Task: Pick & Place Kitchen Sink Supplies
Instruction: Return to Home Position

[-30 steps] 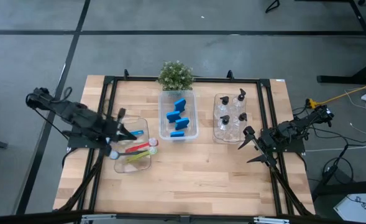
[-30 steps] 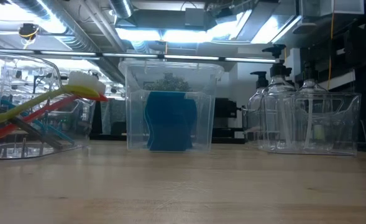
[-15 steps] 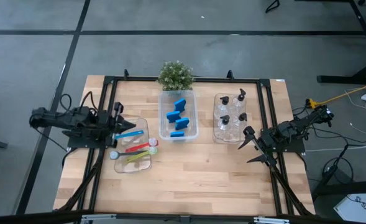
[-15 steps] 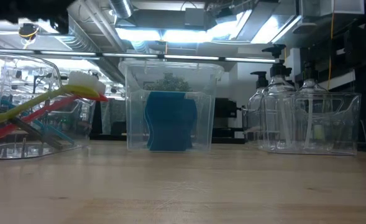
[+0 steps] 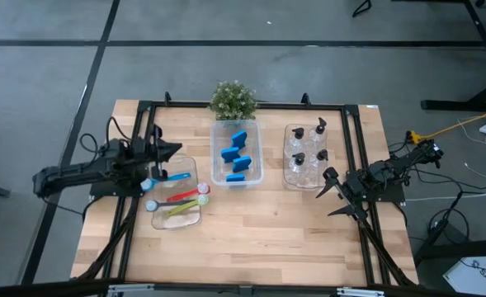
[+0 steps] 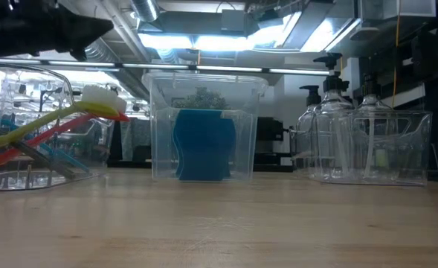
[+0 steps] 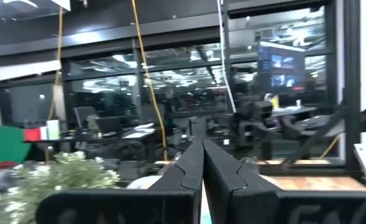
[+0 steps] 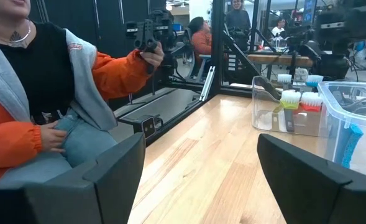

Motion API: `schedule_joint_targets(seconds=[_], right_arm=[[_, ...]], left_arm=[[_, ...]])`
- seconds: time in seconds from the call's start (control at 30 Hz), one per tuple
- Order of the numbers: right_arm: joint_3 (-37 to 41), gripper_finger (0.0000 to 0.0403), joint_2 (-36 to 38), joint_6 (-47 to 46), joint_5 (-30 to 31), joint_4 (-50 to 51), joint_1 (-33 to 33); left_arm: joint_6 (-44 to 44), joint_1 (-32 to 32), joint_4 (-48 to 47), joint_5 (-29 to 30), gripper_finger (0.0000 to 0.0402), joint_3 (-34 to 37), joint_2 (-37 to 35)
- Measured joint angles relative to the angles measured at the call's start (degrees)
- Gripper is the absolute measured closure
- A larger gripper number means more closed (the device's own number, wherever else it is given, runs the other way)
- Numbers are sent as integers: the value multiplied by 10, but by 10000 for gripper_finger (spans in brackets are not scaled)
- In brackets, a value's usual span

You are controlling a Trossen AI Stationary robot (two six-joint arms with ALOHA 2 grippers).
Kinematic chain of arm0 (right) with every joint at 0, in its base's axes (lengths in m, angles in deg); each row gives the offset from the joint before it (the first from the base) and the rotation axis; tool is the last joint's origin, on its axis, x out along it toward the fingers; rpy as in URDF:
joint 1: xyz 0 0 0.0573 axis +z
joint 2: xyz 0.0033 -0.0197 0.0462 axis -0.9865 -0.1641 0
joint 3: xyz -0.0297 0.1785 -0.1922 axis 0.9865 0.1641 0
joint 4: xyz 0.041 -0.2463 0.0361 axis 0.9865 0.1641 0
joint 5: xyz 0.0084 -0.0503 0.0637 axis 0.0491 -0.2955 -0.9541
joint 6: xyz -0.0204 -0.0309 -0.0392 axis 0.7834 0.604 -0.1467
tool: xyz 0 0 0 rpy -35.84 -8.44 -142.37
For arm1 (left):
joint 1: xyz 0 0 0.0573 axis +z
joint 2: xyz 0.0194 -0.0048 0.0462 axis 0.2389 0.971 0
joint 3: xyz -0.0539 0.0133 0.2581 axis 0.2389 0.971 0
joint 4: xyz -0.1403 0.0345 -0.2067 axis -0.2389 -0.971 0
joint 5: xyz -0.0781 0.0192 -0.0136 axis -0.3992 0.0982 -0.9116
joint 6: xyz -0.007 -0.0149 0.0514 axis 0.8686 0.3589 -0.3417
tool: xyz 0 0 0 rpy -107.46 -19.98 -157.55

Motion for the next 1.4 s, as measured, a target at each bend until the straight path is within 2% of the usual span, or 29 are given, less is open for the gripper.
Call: schedule_joint_targets(seconds=[0.23,0.33,0.4,0.5,0.63,0.9,1.0,1.13,1.4], right_arm=[[0,95,0,1,0,0,0],[0,95,0,0,0,0,0],[0,95,0,1,0,0,0],[0,95,0,0,0,0,0],[0,95,0,1,0,0,0],[0,95,0,1,0,0,0],[0,95,0,0,0,0,0],[0,95,0,1,0,0,0],[0,95,0,1,0,0,0]], left_arm=[[13,127,-29,-67,400,0,0],[40,182,-26,-126,401,0,0],[63,210,1,-134,400,17,-1],[82,238,-7,-97,401,27,2],[45,249,-25,-48,400,27,4],[-28,249,-155,91,400,27,4],[-39,249,-182,90,399,27,4],[-41,249,-196,61,401,27,11],[4,249,-195,61,394,27,18]])
